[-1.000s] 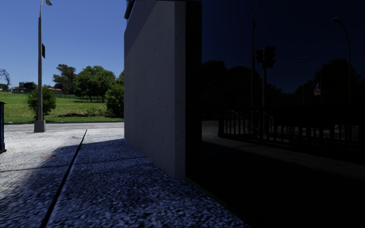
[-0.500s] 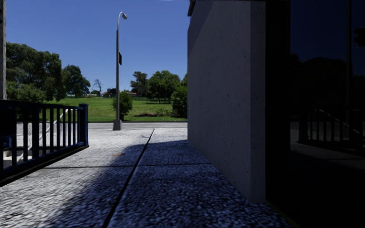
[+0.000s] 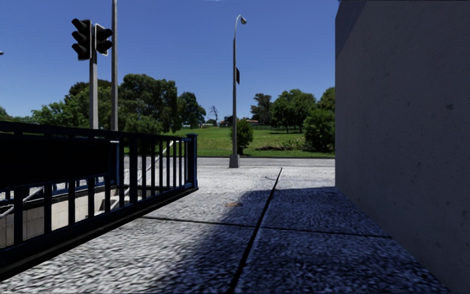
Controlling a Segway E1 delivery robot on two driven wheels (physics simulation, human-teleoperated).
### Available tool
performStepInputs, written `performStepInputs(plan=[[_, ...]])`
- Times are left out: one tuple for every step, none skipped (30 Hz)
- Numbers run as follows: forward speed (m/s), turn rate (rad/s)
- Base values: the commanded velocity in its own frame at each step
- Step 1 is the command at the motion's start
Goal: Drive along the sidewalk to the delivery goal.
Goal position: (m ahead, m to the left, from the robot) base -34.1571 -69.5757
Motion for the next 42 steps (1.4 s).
performStepInputs(plan=[[1.08, 0.64], [1.09, 0.55], [1.09, 0.55], [1.11, 0.47], [1.13, 0.38], [1.16, 0.00], [1.16, 0.00], [1.17, 0.00], [1.18, 0.00], [1.18, 0.00], [1.18, 0.00], [1.18, 0.00], [1.16, -0.01], [1.16, -0.28], [1.15, -0.47], [1.15, -0.56], [1.15, -0.56], [1.21, -0.58], [1.28, -0.59], [1.38, -0.59], [1.44, -0.59], [1.44, -0.59], [1.50, -0.59], [1.54, -0.59], [1.55, -0.59], [1.55, -0.59], [1.57, -0.59], [1.59, -0.59], [1.61, -0.59], [1.61, -0.59], [1.62, -0.59], [1.62, -0.59], [1.62, -0.59], [1.62, -0.59], [1.62, -0.59], [1.62, -0.54], [1.61, -0.07], [1.61, 0.00], [1.61, 0.00], [1.61, 0.00], [1.61, 0.00], [1.63, 0.00]])
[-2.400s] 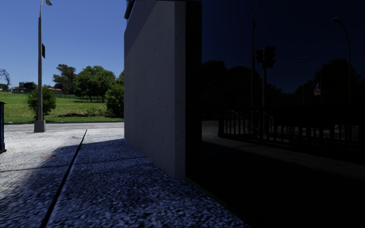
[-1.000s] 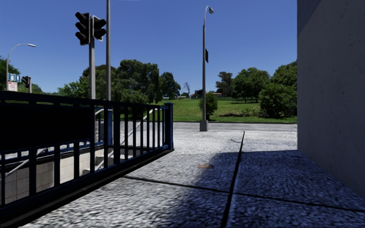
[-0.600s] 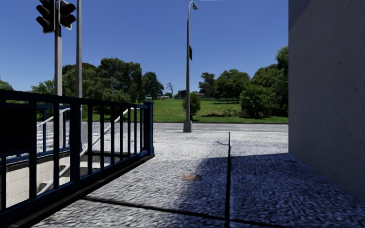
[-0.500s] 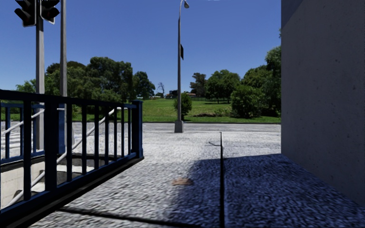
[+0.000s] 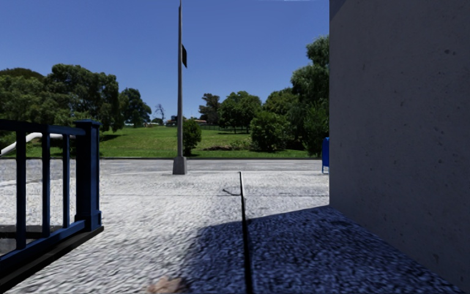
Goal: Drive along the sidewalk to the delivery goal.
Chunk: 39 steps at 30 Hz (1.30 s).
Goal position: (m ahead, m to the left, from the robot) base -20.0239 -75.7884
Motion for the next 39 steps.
performStepInputs(plan=[[1.66, 0.00], [1.70, 0.00], [1.70, 0.00], [1.71, 0.00], [1.72, 0.00], [1.72, 0.00], [1.72, 0.00], [1.72, 0.00], [1.72, 0.00], [1.72, 0.00], [1.74, 0.00], [1.74, 0.00], [1.76, 0.00], [1.78, 0.00], [1.79, 0.00], [1.79, 0.00], [1.80, 0.00], [1.80, 0.00], [1.80, 0.00], [1.80, 0.00], [1.80, 0.00], [1.80, 0.00], [1.80, 0.00], [1.80, 0.00], [1.80, 0.00], [1.80, 0.00], [1.80, 0.00], [1.78, 0.00], [1.78, 0.00], [1.77, 0.00], [1.77, 0.00], [1.77, 0.00], [1.77, -0.04], [1.76, -0.18], [1.72, -0.26], [1.72, -0.26], [1.67, -0.29], [1.63, -0.30], [1.58, -0.30]])
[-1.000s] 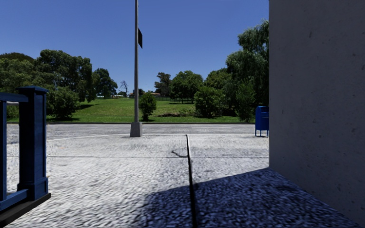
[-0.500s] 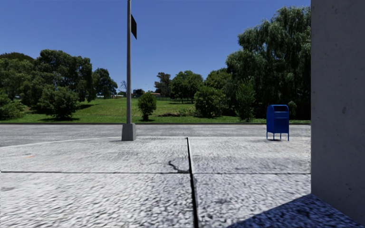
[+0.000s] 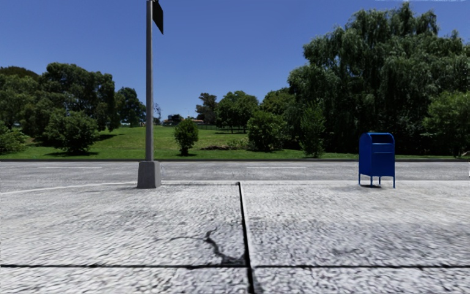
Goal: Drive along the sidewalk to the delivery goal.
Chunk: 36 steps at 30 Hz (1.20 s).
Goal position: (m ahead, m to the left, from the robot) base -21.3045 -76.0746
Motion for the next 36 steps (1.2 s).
performStepInputs(plan=[[1.58, -0.30], [1.55, -0.30], [1.52, -0.31], [1.49, -0.42], [1.46, -0.47], [1.46, -0.47], [1.46, -0.48], [1.46, -0.48], [1.45, -0.48], [1.45, -0.48], [1.45, -0.48], [1.45, -0.48], [1.45, -0.48], [1.45, -0.48], [1.45, -0.48], [1.45, -0.48], [1.45, -0.49], [1.45, -0.50], [1.45, -0.50], [1.45, -0.51], [1.45, -0.51], [1.45, -0.52], [1.45, -0.52], [1.45, -0.53], [1.45, -0.56], [1.45, -0.58], [1.45, -0.60], [1.45, -0.60], [1.45, -0.62], [1.45, -0.62], [1.45, -0.62], [1.45, -0.62], [1.44, -0.62], [1.44, -0.62], [1.44, -0.62], [1.44, -0.69]])
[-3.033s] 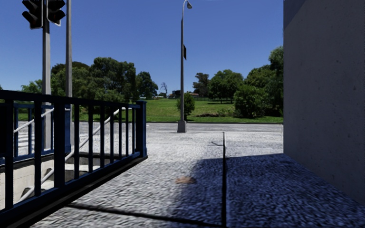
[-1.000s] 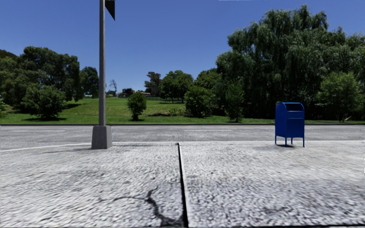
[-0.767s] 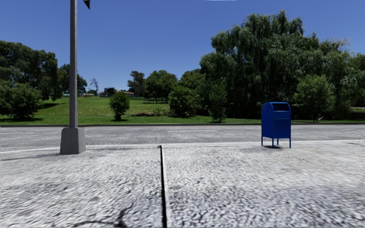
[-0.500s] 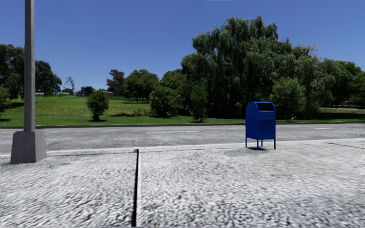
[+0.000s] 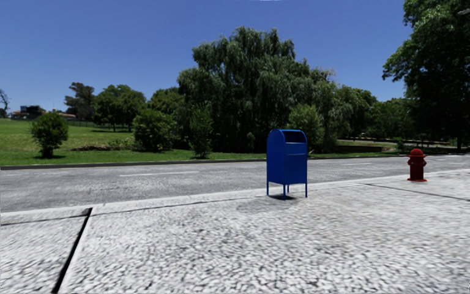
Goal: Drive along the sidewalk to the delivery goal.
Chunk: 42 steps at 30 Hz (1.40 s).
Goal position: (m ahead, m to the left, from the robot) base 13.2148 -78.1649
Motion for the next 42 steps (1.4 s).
performStepInputs(plan=[[1.44, -0.69], [1.44, -0.72], [1.44, -0.73], [1.44, -0.74], [1.44, -0.74], [1.44, -0.74], [1.44, -0.74], [1.44, -0.74], [1.44, -0.74], [1.44, -0.74], [1.44, -0.74], [1.44, -0.74], [1.44, -0.74], [1.44, -0.74], [1.44, -0.74], [1.44, -0.74], [1.44, -0.74], [1.44, -0.74], [1.44, -0.74], [1.45, -0.73], [1.46, -0.73], [1.46, -0.73], [1.46, -0.73], [1.47, -0.73], [1.49, -0.73], [1.51, -0.73], [1.51, -0.73], [1.51, -0.73], [1.51, -0.73], [1.53, -0.73], [1.53, -0.73], [1.54, -0.73], [1.56, -0.72], [1.60, -0.72], [1.60, -0.72], [1.62, -0.72], [1.64, -0.72], [1.67, -0.72], [1.67, -0.72], [1.78, -0.72], [2.00, -0.64], [2.00, -0.42]])
